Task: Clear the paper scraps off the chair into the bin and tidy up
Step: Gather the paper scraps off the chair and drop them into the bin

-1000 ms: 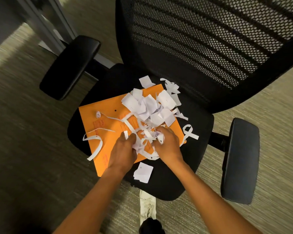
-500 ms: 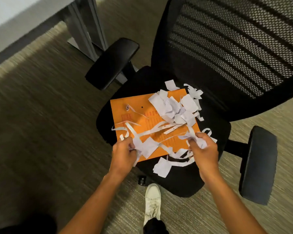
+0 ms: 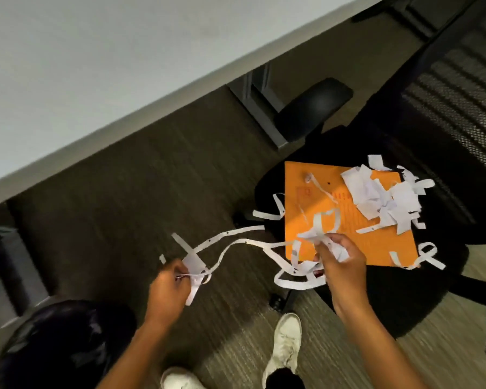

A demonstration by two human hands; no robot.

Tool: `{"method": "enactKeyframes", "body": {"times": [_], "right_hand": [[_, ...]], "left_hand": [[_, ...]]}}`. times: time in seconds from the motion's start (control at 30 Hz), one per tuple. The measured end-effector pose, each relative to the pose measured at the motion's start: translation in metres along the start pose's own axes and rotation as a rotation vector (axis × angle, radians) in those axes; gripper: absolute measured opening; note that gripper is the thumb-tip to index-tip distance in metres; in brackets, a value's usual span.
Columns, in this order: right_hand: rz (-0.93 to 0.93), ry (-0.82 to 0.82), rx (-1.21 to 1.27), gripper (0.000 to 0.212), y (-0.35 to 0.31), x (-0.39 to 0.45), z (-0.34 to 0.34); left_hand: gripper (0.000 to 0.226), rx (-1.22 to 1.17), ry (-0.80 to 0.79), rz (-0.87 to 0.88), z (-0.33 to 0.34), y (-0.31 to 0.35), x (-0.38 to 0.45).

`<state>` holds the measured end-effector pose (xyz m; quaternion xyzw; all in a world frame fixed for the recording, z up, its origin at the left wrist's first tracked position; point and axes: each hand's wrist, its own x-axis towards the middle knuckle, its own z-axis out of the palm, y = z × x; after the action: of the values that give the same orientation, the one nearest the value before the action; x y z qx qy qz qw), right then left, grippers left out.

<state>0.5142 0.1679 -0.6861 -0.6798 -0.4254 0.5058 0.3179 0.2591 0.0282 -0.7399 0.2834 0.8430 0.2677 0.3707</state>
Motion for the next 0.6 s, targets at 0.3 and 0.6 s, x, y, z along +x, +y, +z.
{"method": "enactKeyframes", "body": {"times": [0.3,0.6], "right_hand": [[-0.05,-0.242,-0.196,0.01,0.034,-0.089,0.139],[-0.034,-0.544,-0.337,0.024,0.069,-0.207,0.268]], "left_hand": [[0.027,-0.003,0.273,-0.087,-0.085,-0.115,-0.048],[0.015,-0.124,0.413,-0.298,-0.141,-0.205,-0.096]]}}
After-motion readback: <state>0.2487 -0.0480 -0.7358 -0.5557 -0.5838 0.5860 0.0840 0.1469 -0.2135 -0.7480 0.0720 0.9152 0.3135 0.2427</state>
